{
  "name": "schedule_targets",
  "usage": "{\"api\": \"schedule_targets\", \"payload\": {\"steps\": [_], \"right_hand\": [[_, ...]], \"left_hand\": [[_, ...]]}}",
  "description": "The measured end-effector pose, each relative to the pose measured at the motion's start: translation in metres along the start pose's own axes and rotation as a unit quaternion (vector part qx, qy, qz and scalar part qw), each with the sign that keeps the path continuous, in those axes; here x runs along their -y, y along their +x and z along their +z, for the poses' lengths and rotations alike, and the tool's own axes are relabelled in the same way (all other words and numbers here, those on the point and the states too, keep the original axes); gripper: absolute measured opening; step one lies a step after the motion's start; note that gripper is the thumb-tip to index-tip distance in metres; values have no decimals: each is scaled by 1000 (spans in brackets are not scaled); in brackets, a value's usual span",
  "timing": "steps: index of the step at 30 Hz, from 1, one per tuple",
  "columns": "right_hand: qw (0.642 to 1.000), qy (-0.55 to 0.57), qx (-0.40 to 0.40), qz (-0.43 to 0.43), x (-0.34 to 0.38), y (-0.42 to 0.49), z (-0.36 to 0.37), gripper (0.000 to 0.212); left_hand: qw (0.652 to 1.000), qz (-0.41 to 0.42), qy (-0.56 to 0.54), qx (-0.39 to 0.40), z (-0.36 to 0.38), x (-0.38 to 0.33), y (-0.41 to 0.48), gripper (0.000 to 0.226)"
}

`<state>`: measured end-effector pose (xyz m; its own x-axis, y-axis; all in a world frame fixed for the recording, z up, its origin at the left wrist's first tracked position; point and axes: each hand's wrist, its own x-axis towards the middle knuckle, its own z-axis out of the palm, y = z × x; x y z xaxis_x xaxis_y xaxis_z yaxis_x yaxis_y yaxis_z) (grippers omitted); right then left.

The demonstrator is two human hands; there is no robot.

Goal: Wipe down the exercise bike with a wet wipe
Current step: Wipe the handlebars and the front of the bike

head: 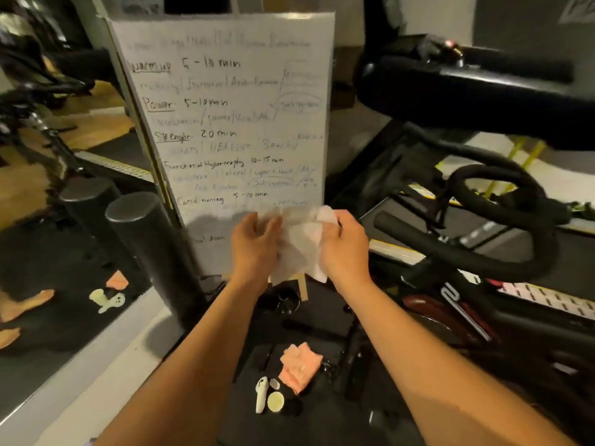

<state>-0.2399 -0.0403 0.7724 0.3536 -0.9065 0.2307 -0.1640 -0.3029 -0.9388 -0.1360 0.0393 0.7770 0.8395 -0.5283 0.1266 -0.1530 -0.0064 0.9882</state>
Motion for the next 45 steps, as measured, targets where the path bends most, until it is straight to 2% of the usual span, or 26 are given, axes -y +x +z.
{"api": "schedule_targets", "payload": {"steps": [5, 7, 10, 11, 12, 14, 15, 17, 19, 21, 23, 26, 28, 30, 32, 35, 40, 43, 45], "right_hand": [[996, 21, -87, -18, 9, -31, -64, 25], [990, 55, -133, 15, 12, -36, -88, 27], [963, 153, -187, 120, 10, -34, -118, 25], [954, 180, -190, 144, 10, -32, -126, 24], [949, 193, -193, 156, 8, -30, -133, 23], [957, 168, -190, 143, 4, -24, -146, 24], [965, 143, -179, 126, 1, -20, -152, 24], [981, 90, -136, 103, -9, -10, -162, 25], [992, 13, -95, 79, -21, 8, -173, 35], [994, -88, -56, 33, -27, 33, -185, 38], [990, -138, -38, -11, -27, 64, -197, 33], [991, -97, -39, -86, -26, 106, -206, 32], [986, -133, 53, -88, -40, 128, -200, 32], [954, -225, 189, -56, -67, 136, -189, 26], [935, -221, 269, -62, -87, 133, -178, 35], [931, -177, 300, -107, -92, 128, -168, 27], [884, -245, 352, -188, -100, 132, -179, 33], [844, -313, 375, -223, -104, 131, -210, 29], [799, -398, 407, -191, -110, 132, -233, 29]], "left_hand": [[997, 58, 58, 2, 26, -8, -18, 19], [994, 70, 80, 7, 40, -11, -22, 26], [998, 13, 60, -16, 65, -25, -31, 20], [999, -15, 29, -17, 73, -29, -34, 31], [999, -39, 0, -16, 81, -30, -36, 41], [999, -36, -12, -15, 95, -29, -44, 34], [1000, -7, -10, -1, 101, -28, -49, 28], [998, 53, -7, 34, 110, -25, -61, 30], [997, 60, -7, 41, 120, -19, -67, 35], [999, 33, -22, 13, 135, -11, -65, 35], [999, 25, -20, -25, 153, -11, -63, 35], [996, 45, -5, -76, 181, -11, -63, 20], [993, 25, 15, -118, 198, -5, -67, 13], [987, -35, 19, -154, 214, 4, -77, 16], [986, -72, -6, -153, 228, 10, -86, 25], [987, -64, 3, -150, 245, 11, -90, 28], [975, -82, -6, -205, 274, 18, -86, 23], [984, -101, -43, -140, 298, 31, -117, 27], [990, -117, -34, -74, 296, 40, -135, 25]]}}
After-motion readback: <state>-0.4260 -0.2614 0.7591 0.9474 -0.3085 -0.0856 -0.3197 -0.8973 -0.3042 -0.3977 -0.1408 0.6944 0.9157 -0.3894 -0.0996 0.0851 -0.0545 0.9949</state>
